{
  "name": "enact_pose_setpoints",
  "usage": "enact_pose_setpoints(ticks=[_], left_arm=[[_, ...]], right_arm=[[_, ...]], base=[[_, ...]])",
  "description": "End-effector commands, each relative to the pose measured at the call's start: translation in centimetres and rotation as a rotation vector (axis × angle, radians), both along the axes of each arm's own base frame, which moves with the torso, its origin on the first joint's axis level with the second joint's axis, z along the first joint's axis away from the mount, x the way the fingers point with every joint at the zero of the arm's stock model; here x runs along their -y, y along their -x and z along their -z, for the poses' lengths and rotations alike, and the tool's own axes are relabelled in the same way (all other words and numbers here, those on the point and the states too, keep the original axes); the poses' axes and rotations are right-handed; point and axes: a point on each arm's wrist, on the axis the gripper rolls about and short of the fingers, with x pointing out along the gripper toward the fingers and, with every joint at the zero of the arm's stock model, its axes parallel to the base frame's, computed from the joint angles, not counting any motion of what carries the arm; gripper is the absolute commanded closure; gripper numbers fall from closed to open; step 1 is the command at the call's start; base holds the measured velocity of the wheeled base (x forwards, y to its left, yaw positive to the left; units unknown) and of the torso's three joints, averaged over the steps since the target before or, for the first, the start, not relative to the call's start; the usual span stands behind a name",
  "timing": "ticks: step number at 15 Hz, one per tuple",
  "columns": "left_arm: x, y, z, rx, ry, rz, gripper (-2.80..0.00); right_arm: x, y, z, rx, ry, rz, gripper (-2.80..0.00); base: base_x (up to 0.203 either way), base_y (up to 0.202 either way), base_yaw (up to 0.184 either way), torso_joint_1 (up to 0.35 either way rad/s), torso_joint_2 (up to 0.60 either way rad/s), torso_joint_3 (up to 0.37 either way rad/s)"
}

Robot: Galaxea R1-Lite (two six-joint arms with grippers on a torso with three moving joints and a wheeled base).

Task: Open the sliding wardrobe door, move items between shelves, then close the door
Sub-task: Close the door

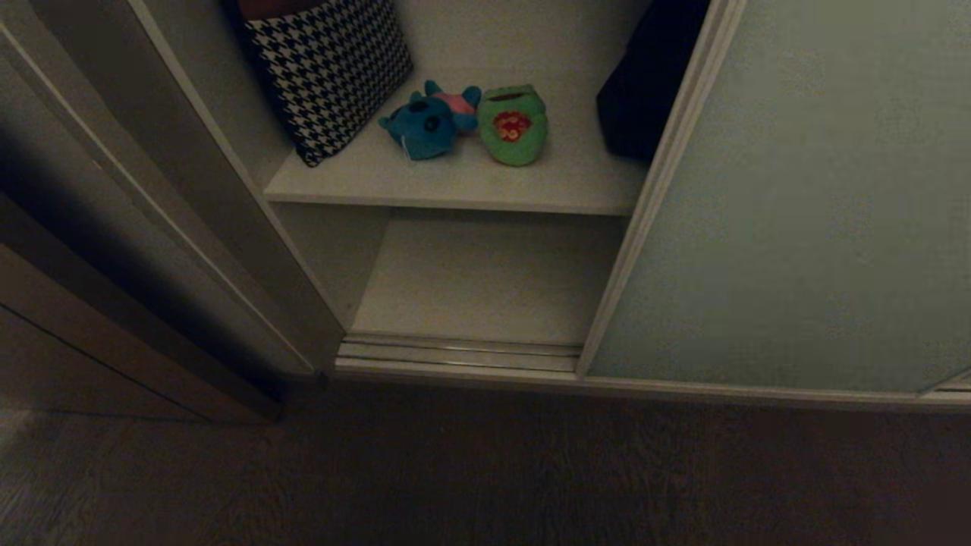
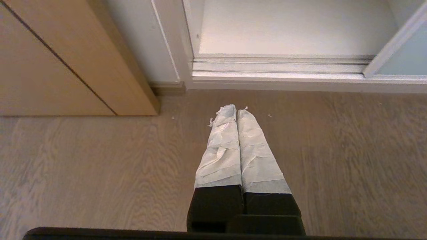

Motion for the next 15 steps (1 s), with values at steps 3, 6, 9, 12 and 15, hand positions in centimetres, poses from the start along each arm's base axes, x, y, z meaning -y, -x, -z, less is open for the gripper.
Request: enact_pose_setpoints(ticks=[3, 6, 9, 12, 15], left_arm=[[0.0, 0.0, 0.0, -0.001, 0.000, 0.000, 0.00], [0.0, 0.0, 0.0, -0.002, 0.000, 0.000, 0.00], [0.0, 0.0, 0.0, -0.002, 0.000, 0.000, 0.00], [0.0, 0.0, 0.0, -0.002, 0.000, 0.000, 0.00], [0.0, 0.0, 0.0, -0.002, 0.000, 0.000, 0.00]], right_arm=[[0.0, 1.4, -13.9, -0.028, -0.042, -0.014, 0.00], [-0.2, -1.9, -21.2, -0.104, -0.091, -0.091, 0.00], [-0.4, -6.6, -25.0, -0.178, -0.144, -0.192, 0.00], [-0.8, -10.9, -27.0, -0.239, -0.248, -0.326, 0.00], [-1.5, -15.4, -27.7, -0.308, -0.324, -0.438, 0.00]], base=[[0.000, 0.000, 0.000, 0.000, 0.00, 0.000], [0.000, 0.000, 0.000, 0.000, 0.00, 0.000], [0.000, 0.000, 0.000, 0.000, 0.00, 0.000], [0.000, 0.000, 0.000, 0.000, 0.00, 0.000], [0.000, 0.000, 0.000, 0.000, 0.00, 0.000]])
